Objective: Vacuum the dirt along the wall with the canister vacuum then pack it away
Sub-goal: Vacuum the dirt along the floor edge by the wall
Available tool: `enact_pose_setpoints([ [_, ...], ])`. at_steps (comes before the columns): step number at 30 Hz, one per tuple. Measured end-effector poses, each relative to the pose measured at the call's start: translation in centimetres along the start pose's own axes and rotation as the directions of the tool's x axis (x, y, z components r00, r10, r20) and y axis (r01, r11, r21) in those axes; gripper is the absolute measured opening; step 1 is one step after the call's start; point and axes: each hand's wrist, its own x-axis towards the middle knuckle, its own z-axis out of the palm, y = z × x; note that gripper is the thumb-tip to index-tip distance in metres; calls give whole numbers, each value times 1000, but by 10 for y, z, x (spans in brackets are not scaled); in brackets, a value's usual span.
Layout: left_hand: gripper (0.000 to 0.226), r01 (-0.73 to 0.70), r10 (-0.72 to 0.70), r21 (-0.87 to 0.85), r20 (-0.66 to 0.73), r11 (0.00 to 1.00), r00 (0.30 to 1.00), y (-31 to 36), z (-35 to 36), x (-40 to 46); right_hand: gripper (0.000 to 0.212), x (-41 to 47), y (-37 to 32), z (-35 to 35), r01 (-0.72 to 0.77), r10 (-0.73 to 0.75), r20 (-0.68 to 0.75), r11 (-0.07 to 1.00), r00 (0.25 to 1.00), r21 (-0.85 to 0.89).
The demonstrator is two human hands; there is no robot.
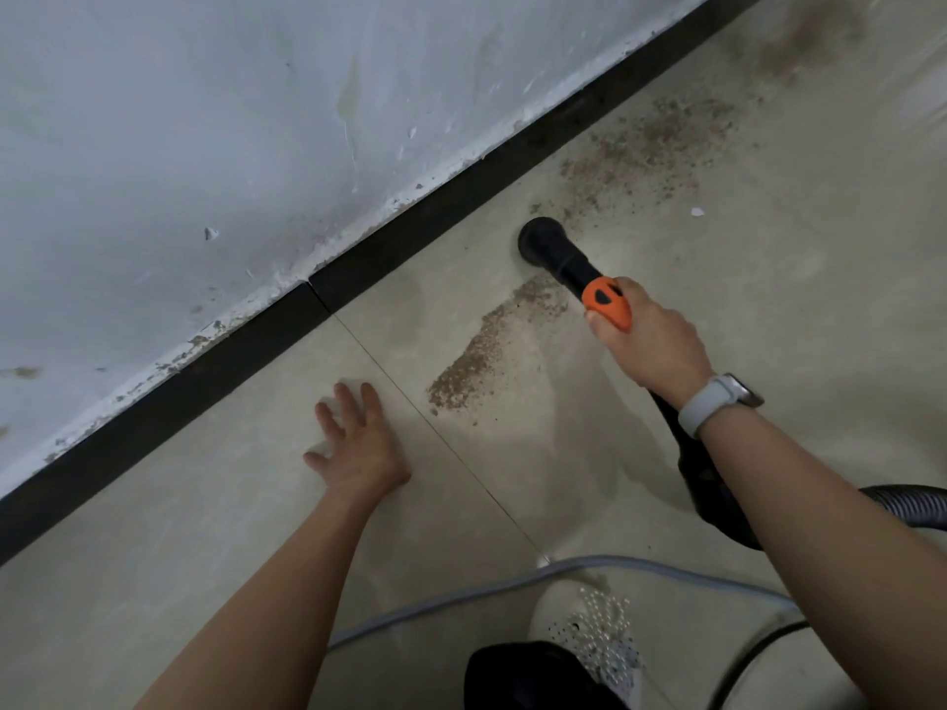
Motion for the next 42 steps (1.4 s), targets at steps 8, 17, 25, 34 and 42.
enact_pose_setpoints([
  [8, 112, -26, 26, 7, -8, 1000, 1000, -3, -4, -4, 54, -16, -14, 10, 180, -180, 117, 984, 977, 14],
  [17, 113, -49, 50, 24, -45, 999, 998, -7, -4, -7, 56, 1, -42, 11, 177, -197, 174, 976, 965, 125],
  [25, 111, -82, 87, 38, -137, 996, 987, -21, 3, -8, 56, -59, -25, 16, 376, -365, 338, 926, 868, 34],
  [34, 99, -92, 94, 24, -119, 995, 988, -31, 6, -19, 59, -99, -16, 21, 464, -387, 453, 883, 803, -68],
  [42, 108, -50, 49, -8, -110, 999, 993, -23, 11, -19, 61, -83, 27, -5, 354, -306, 249, 918, 919, -177],
])
